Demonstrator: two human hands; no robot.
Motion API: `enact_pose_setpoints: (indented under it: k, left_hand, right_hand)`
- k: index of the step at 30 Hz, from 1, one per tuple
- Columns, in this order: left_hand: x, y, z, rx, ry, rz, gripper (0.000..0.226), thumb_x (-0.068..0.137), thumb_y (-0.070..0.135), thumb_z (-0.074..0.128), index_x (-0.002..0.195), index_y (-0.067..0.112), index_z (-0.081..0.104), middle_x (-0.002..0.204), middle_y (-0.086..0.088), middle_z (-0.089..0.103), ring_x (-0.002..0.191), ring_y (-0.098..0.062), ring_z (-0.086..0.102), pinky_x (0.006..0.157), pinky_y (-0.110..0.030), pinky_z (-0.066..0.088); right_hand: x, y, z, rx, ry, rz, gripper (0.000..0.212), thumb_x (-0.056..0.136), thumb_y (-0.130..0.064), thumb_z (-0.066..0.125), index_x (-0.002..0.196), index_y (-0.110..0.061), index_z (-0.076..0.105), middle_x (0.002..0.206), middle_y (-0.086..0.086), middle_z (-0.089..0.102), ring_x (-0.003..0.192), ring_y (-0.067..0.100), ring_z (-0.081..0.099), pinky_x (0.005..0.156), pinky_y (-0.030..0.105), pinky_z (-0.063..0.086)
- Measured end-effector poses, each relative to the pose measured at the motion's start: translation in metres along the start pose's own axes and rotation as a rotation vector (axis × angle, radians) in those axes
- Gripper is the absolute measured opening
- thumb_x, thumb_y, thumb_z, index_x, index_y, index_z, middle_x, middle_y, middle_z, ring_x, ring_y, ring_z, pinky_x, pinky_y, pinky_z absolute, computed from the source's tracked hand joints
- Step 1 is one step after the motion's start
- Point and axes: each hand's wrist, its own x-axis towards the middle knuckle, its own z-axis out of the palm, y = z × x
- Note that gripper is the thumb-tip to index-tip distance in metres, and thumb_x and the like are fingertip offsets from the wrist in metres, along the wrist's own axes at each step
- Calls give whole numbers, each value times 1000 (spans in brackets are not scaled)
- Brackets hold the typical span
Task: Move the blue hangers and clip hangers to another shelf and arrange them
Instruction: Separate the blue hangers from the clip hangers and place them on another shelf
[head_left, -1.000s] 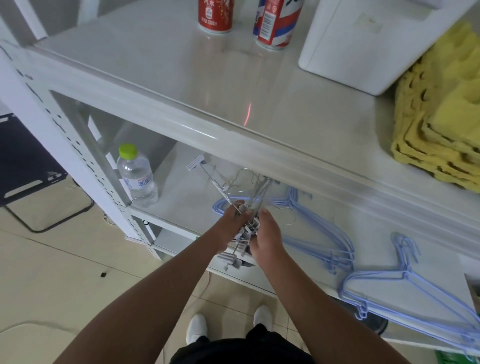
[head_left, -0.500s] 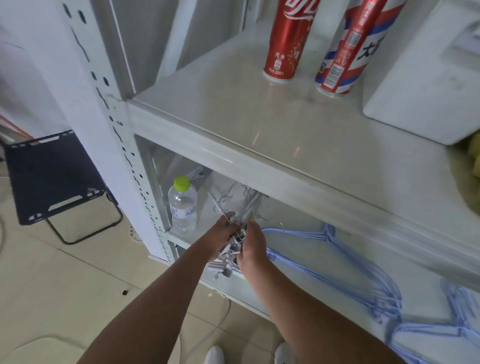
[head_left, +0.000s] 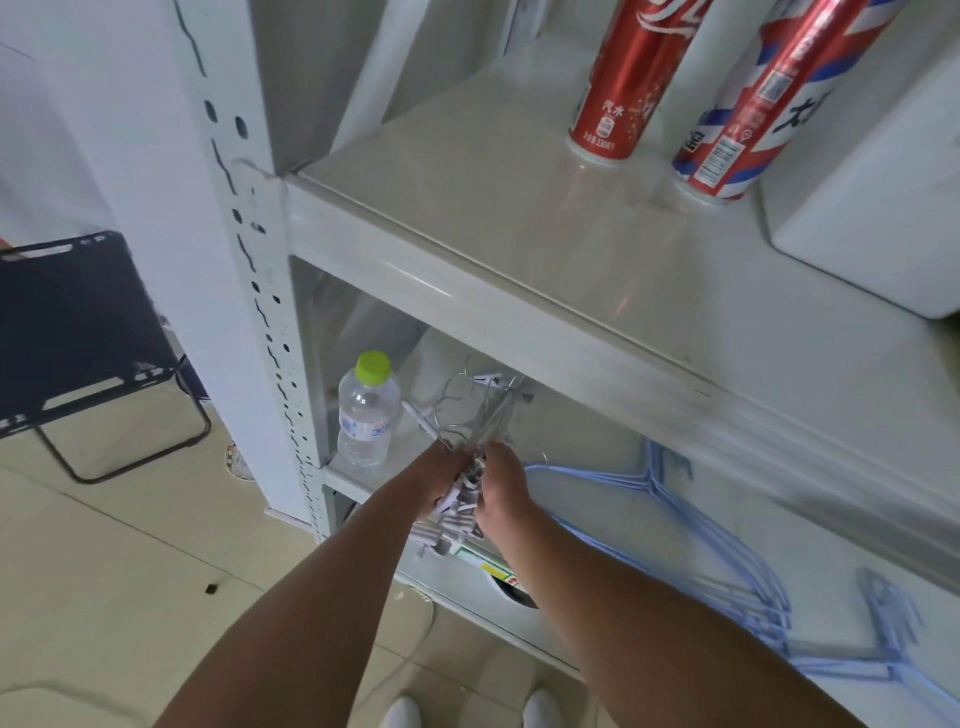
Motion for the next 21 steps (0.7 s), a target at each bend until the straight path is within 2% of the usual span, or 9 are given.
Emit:
enact_pose_setpoints:
  k: [2, 4, 7, 9, 11, 14, 16, 18, 21]
  left_hand:
    - [4, 1, 3, 42, 2, -29, 25, 99, 12, 49, 77, 9, 60, 52, -3, 54, 39, -10, 51, 40, -18, 41]
    - [9, -1, 5, 88, 28, -40, 27, 99, 17, 50, 73, 13, 58, 51, 0, 52, 38, -8, 49, 43, -16, 40]
    - [21, -2, 7, 134, 64, -43, 21, 98, 24, 52, 80, 15, 57, 70, -7, 56, 64, -17, 52, 62, -28, 41]
    - [29, 0, 8, 151, 69, -17, 17, 97, 23, 53, 83, 16, 59, 77, -9, 58, 70, -20, 53, 66, -31, 42]
    - [36, 3, 8, 199, 70, 11, 17, 96, 19, 53, 81, 16, 59, 77, -10, 61, 69, -20, 54, 68, -32, 42]
    - [40, 9, 11, 280, 40, 29, 17, 96, 17, 51, 80, 16, 59, 87, -18, 62, 79, -23, 56, 68, -35, 44]
    - [41, 12, 10, 337, 0, -16, 16, 95, 14, 50, 82, 18, 57, 88, -15, 58, 76, -23, 53, 61, -30, 42]
    - [44, 15, 7, 462, -44, -55, 10, 91, 14, 52, 98, 17, 59, 93, -15, 62, 76, -25, 57, 61, -30, 46]
    - [53, 15, -1, 506, -91, -128, 26, 90, 13, 56, 115, 22, 55, 96, -9, 62, 78, -22, 58, 72, -33, 50]
  right_hand:
    - [4, 0, -4, -12, -17, 12, 31, 96, -23, 35, 102, -10, 63, 99, 16, 68, 84, 29, 66, 67, 33, 52]
    - [8, -2, -8, -13, -25, 35, 33, 97, -28, 37, 100, -10, 64, 102, 16, 69, 91, 32, 67, 78, 40, 54]
    - [16, -6, -13, -21, -24, 73, 36, 99, -40, 39, 101, -13, 62, 110, 14, 66, 106, 35, 64, 100, 50, 48]
    - [21, -10, -15, -21, -44, 102, 34, 100, -41, 40, 98, -13, 59, 106, 14, 63, 104, 35, 63, 90, 49, 52]
    - [31, -14, -18, -30, -62, 76, 27, 101, -34, 41, 95, -13, 56, 96, 11, 61, 84, 28, 62, 71, 37, 51]
    - [46, -22, -22, -101, -61, 30, 25, 101, -25, 40, 87, -13, 57, 87, 8, 62, 73, 22, 60, 76, 38, 51]
    - [53, -29, -25, -123, -41, 36, 33, 102, -21, 37, 80, -12, 58, 79, 9, 63, 67, 22, 59, 72, 36, 52]
    - [59, -36, -30, -157, -29, 21, 33, 102, -19, 39, 76, -11, 57, 73, 8, 59, 62, 19, 54, 60, 29, 47]
    - [64, -43, -37, -214, -12, 7, 25, 101, -19, 45, 80, -12, 57, 78, 7, 59, 65, 17, 54, 58, 24, 45]
